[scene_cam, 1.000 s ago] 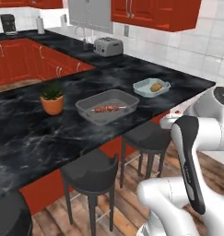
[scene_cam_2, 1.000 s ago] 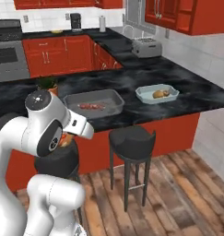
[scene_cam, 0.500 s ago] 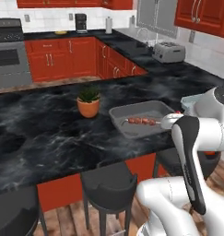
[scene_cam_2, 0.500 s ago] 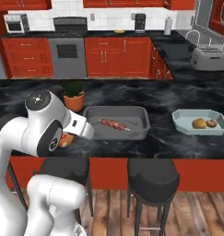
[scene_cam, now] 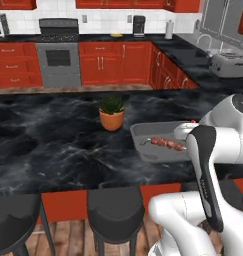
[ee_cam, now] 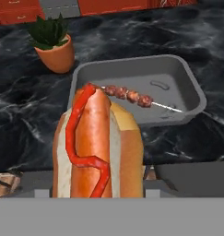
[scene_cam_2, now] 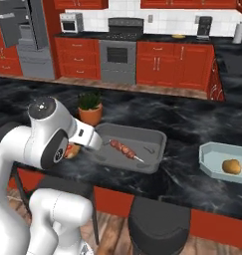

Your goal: Place the cold items (potato and mushroom) from the fridge in one tupperware on the dining counter. Place the warm items (hot dog and kebab skewer) in the stove area in another tupperware.

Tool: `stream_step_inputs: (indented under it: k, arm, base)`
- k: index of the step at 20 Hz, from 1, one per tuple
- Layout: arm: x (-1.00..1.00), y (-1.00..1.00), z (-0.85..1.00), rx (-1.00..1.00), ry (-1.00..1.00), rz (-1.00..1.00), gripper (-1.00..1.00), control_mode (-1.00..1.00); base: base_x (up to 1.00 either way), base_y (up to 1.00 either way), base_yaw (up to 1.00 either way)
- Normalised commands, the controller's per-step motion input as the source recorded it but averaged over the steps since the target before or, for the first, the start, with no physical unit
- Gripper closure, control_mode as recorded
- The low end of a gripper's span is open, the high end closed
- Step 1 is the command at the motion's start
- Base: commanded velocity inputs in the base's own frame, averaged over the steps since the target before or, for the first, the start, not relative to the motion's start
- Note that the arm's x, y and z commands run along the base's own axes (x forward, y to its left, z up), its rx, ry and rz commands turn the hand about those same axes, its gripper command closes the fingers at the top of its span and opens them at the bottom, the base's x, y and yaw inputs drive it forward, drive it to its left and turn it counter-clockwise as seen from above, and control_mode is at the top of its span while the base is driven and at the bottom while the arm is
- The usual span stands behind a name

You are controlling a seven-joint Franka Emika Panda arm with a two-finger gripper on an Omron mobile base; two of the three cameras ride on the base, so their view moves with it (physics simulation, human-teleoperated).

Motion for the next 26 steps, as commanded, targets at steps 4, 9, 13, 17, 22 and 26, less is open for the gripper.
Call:
stream_step_inputs:
  k: [4, 9, 13, 17, 22, 26]
  arm:
    - [0.0, 0.0, 0.0, 0.0, 0.0, 0.0, 1.0, 1.0]
    - [0.91, -0.46, 0.0, 0.14, 0.0, 0.48, 1.0, -1.0]
    - [0.94, -0.14, -0.02, 0.0, 0.0, 0.49, 1.0, -1.0]
    - [0.84, 0.0, -0.18, -0.16, 0.0, 0.44, 1.0, -1.0]
    - [0.64, -0.01, -0.38, -0.27, 0.02, 0.34, 1.0, -1.0]
    - [0.3, -0.3, -0.49, -0.18, 0.05, 0.23, 1.0, -1.0]
  base:
    - [0.83, -0.56, 0.43]
    - [0.0, 0.0, 0.0]
    - [0.0, 0.0, 0.0]
    - [0.0, 0.0, 0.0]
    - [0.0, 0.0, 0.0]
    - [0.0, 0.0, 0.0]
